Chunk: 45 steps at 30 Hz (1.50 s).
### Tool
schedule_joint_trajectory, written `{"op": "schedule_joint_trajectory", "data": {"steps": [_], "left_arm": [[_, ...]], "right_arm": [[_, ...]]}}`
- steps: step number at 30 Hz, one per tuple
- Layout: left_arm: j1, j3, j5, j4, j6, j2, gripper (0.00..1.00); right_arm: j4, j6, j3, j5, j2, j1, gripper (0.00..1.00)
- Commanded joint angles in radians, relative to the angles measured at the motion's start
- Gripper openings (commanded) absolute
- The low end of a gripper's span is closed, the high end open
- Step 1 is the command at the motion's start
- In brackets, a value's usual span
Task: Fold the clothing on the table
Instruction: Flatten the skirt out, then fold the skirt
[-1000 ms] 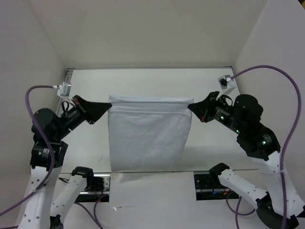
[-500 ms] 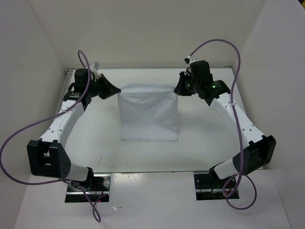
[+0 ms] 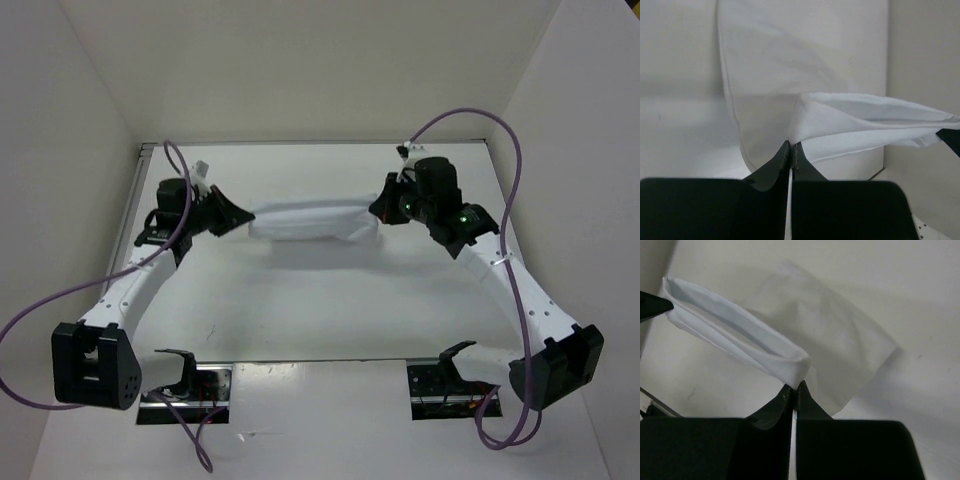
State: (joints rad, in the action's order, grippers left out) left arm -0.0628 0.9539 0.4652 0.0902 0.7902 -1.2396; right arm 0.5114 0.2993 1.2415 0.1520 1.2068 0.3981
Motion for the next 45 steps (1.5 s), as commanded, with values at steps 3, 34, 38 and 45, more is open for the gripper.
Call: {"op": "schedule_joint_trajectory", "data": {"steps": [3, 34, 38, 45], "left_arm": [[-0.054, -0.239, -0.065, -0.009, 0.072, 0.161, 0.0], [-0.077, -0.339, -0.264, 0.407, 0.135, 0.498, 0.0], [-0.086, -0.362, -0.309, 0.46, 0.161, 0.546, 0.0], [-0.127, -0.383, -0.379, 0.464, 0.198, 0.482, 0.0]], "right_arm": [[0.07, 0.069, -0.161, 0.011, -0.07, 0.071, 0.0], [0.17, 0.146, -0.209, -0.011, 0.166, 0.1, 0.0], [0.159, 0.127, -0.188, -0.011, 0.232, 0.1, 0.0], [0.114, 0.109, -0.156, -0.002, 0.309, 0.1, 0.0]]}}
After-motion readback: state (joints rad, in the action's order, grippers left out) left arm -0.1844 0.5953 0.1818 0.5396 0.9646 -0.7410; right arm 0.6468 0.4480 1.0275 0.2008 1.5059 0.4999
